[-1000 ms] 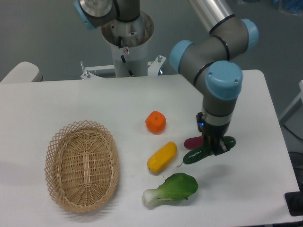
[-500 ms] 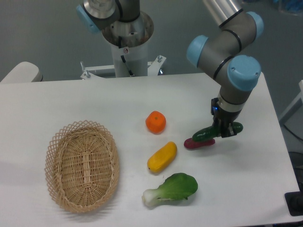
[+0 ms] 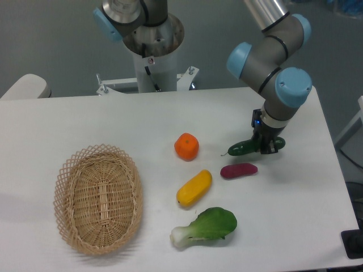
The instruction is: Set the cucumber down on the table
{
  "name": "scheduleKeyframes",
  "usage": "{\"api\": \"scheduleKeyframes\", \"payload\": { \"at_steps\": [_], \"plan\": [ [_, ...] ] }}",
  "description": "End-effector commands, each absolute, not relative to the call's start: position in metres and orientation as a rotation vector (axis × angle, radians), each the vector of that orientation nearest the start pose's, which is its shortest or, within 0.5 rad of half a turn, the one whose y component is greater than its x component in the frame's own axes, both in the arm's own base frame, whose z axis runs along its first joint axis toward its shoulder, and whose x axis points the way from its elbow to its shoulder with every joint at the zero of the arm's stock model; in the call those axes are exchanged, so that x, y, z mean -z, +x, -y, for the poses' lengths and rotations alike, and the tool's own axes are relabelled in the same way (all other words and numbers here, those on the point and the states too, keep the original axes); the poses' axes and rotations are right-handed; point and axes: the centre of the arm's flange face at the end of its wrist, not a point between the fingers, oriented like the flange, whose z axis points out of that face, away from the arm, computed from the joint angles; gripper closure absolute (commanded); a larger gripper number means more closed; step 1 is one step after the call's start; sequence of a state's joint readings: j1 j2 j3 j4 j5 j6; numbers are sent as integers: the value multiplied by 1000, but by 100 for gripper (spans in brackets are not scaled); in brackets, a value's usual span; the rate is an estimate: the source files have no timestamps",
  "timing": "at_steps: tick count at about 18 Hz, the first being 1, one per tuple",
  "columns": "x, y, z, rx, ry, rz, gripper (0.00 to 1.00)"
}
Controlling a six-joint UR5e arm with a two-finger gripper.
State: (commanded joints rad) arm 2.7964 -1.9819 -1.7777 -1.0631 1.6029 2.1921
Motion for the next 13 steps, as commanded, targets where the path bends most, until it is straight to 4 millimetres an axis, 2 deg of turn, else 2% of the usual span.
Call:
{"api": "scheduleKeyframes", "payload": {
  "at_steps": [6, 7, 8, 11, 13],
  "plan": [
    [-208, -496, -321, 182, -2797, -1457, 77],
    [-208, -496, -322, 182, -2796, -1459, 74],
    [-209, -498, -323, 177, -2797, -1460, 67],
    [-212, -502, -326, 107, -2801, -1460, 16],
    [-215, -503, -327, 73, -2805, -1462, 2]
  ]
}}
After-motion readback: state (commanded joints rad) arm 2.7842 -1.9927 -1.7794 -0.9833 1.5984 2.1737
